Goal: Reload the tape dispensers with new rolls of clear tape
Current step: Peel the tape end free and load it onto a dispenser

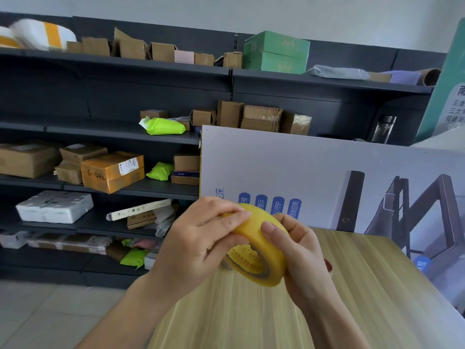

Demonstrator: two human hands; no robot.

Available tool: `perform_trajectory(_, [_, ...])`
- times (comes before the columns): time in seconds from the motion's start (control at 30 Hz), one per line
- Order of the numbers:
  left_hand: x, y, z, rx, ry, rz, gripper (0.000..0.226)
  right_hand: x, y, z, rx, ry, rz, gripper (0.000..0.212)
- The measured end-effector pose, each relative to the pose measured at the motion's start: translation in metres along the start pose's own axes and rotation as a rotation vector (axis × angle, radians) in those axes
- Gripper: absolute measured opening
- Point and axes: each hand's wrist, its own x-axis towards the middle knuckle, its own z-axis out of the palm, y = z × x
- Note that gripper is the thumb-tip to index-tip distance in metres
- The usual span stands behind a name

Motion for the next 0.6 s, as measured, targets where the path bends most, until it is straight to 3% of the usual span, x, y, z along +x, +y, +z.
perform_trajectory(0.1, [0.0, -0.002, -0.002, 0.029, -0.06, 0.007, 0.031, -0.001, 0.001, 0.001, -0.027, 0.003, -0.027, 0.051])
perform_trajectory(0.43, [0.005, 0.009, -0.008, -0.045, -0.027, 0.046, 0.015, -0.002, 0.005, 0.0, -0.03, 0.01, -0.093, 0.051])
perform_trajectory(0.6, [0.007, 0.014, -0.009, 0.047, -0.036, 0.143, 0.018, -0.003, 0.005, -0.002, 0.024, -0.025, -0.1, 0.049])
